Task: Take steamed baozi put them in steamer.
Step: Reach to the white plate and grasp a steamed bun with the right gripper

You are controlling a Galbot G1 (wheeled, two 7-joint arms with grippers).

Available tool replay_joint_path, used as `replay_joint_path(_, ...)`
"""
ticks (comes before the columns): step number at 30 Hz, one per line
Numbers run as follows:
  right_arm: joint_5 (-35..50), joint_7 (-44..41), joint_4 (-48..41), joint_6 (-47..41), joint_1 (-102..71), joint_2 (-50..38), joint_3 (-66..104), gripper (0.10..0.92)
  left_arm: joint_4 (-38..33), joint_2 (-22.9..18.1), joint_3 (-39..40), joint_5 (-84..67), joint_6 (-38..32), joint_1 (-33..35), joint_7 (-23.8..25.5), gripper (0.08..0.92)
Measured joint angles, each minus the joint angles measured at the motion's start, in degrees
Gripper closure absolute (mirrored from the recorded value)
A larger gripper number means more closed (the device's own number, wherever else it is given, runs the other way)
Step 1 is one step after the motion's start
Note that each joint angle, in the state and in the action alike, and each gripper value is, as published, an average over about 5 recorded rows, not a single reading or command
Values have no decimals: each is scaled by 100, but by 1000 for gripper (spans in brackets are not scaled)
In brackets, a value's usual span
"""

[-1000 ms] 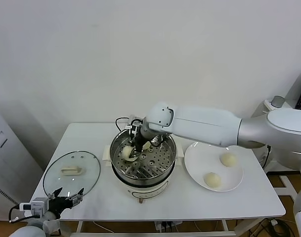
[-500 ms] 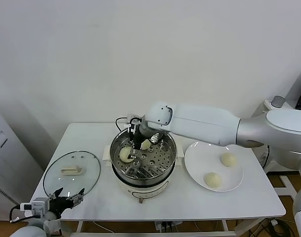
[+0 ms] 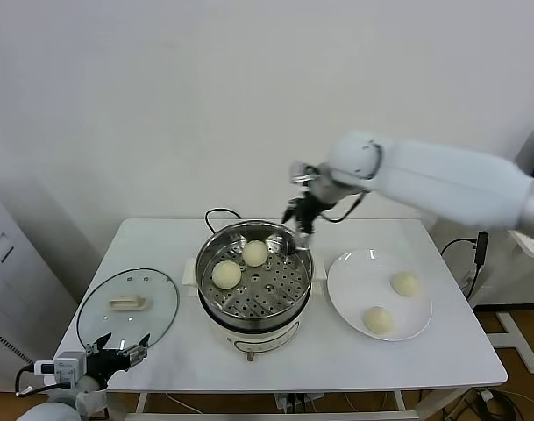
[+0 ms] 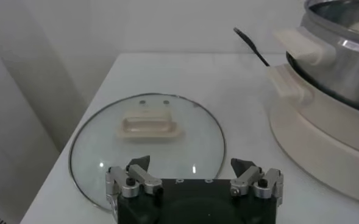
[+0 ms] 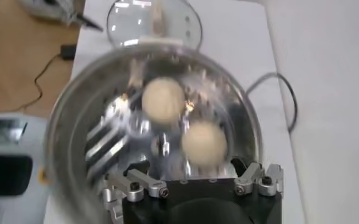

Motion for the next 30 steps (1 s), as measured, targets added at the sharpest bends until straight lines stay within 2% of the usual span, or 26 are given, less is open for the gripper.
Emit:
replay_joint_path(6, -649, -539, -43, 496, -184, -755, 85, 203, -48, 1, -9, 3, 33, 6, -12, 177)
replay_joint_path(12, -1297, -882, -218, 923, -674, -1134, 390, 203, -66, -11, -7, 15, 59, 1, -24, 177)
replay_joint_path(30, -2665, -1209, -895, 1643, -2463, -1082, 1503, 203, -12, -12, -7, 18, 69, -34, -30, 177)
